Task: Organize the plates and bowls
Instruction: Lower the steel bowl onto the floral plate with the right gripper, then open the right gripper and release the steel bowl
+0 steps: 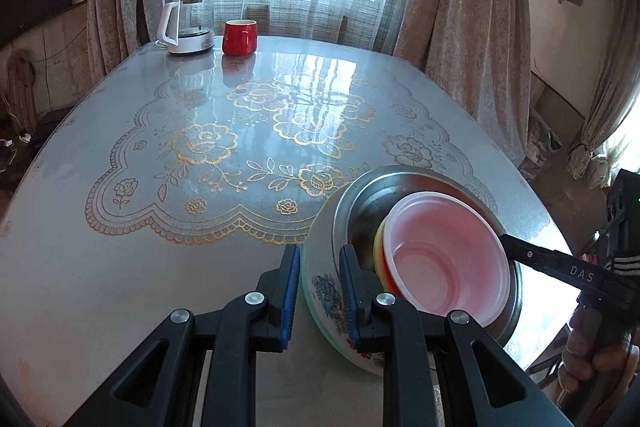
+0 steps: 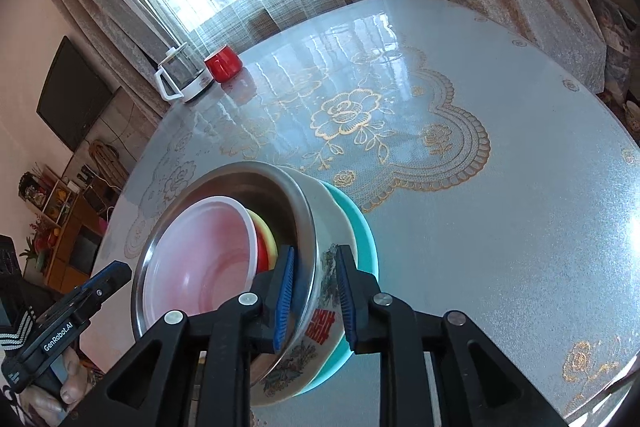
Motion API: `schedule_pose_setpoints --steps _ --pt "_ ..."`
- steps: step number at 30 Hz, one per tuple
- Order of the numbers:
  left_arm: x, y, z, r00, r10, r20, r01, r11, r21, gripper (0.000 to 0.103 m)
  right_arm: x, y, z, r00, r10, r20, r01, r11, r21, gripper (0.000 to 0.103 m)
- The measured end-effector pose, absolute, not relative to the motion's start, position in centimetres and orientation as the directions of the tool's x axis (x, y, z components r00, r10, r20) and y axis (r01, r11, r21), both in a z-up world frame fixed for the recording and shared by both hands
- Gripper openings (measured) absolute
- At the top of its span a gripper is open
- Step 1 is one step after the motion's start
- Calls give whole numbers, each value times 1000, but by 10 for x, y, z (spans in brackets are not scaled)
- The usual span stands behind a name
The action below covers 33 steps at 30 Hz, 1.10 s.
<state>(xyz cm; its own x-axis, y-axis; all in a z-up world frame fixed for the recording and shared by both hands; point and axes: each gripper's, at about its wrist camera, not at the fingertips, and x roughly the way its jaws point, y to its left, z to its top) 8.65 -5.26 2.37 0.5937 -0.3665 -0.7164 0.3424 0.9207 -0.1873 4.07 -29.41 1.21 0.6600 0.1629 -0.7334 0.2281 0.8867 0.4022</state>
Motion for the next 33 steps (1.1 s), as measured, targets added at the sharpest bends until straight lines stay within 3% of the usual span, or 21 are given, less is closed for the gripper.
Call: schedule_pose_setpoints --steps 4,7,12,25,33 --pt "89 -54 16 580 -349 -736 335 926 -176 16 34 -290 11 666 180 -724 212 884 416 21" --pt "83 -60 11 572 -336 -748 347 926 -150 12 34 -286 12 678 179 -713 206 885 418 13" --pt "76 -61 3 542 -356 -761 365 916 -168 9 35 -281 13 683 140 -717 221 896 385 12" --pt "65 -46 16 607 -319 -728 313 938 -150 11 34 -279 13 675 137 -725 218 902 374 15" --pt "60 -42 18 652 -251 -716 253 962 -106 13 24 -268 25 714 29 -699 234 932 277 23"
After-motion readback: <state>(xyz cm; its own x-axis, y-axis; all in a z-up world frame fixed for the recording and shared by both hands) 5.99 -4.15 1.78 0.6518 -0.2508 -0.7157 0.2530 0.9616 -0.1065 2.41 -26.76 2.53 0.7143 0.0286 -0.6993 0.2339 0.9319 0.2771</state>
